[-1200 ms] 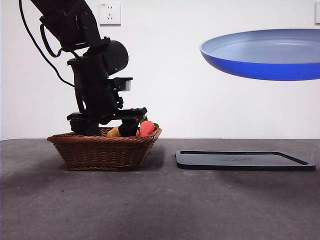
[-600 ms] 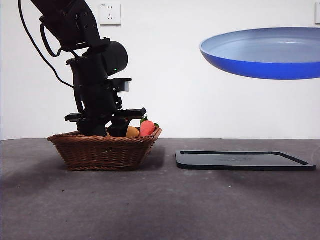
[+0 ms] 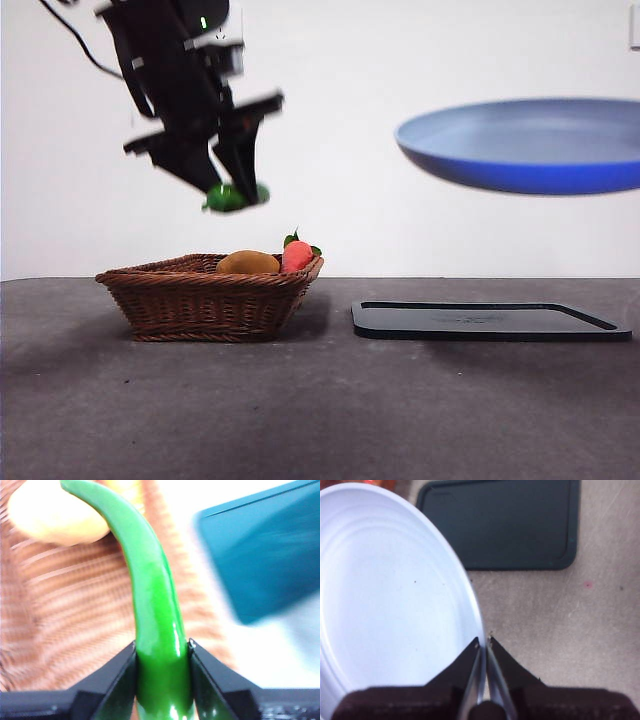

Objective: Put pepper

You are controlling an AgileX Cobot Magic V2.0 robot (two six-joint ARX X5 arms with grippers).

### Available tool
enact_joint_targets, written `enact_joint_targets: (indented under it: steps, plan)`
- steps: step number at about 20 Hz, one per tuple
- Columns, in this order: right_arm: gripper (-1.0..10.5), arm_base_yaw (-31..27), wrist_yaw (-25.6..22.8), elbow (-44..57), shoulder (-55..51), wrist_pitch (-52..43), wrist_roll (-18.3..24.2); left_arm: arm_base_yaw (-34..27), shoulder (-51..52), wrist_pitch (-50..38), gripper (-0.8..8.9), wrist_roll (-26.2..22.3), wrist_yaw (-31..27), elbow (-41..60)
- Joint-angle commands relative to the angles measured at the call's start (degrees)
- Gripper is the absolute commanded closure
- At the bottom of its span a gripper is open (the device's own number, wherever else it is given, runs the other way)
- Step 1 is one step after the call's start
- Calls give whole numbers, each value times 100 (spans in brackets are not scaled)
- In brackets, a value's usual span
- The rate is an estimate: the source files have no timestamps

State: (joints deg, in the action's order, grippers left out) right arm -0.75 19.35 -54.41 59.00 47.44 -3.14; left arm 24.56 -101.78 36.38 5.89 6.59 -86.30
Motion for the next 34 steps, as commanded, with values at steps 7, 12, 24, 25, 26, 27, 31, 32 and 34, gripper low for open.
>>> enact_joint_targets:
  steps: [7,12,24,25,26,27,31,32,34]
  plan:
    - [944,149,365,-94,1508,-828,-470,839,898,205,703,57,1650,-118]
    - [944,275,625,-94,1856,-1012,-647,1932,675,59,703,-177,1283,-116]
    - [944,275,780,-94,1856,-938,-697,2594,-356,-437,701,-619,109,-116]
    - [944,275,785,-94,1856,-933,-704,2594,-424,-428,700,-621,107,-116]
    - [944,275,793,-94,1856,-925,-717,2601,-483,-422,699,-621,109,-116]
    - [944,275,861,-94,1856,-925,-730,2612,-544,-422,699,-619,122,-116]
    - [944,275,977,-94,1856,-918,-763,2660,-621,-350,647,-614,98,-116]
    - [944,275,979,-94,1856,-916,-763,2675,-619,-378,602,-614,98,-116]
    - [944,275,1032,-94,1856,-874,-778,2675,-616,-372,564,-614,98,-116]
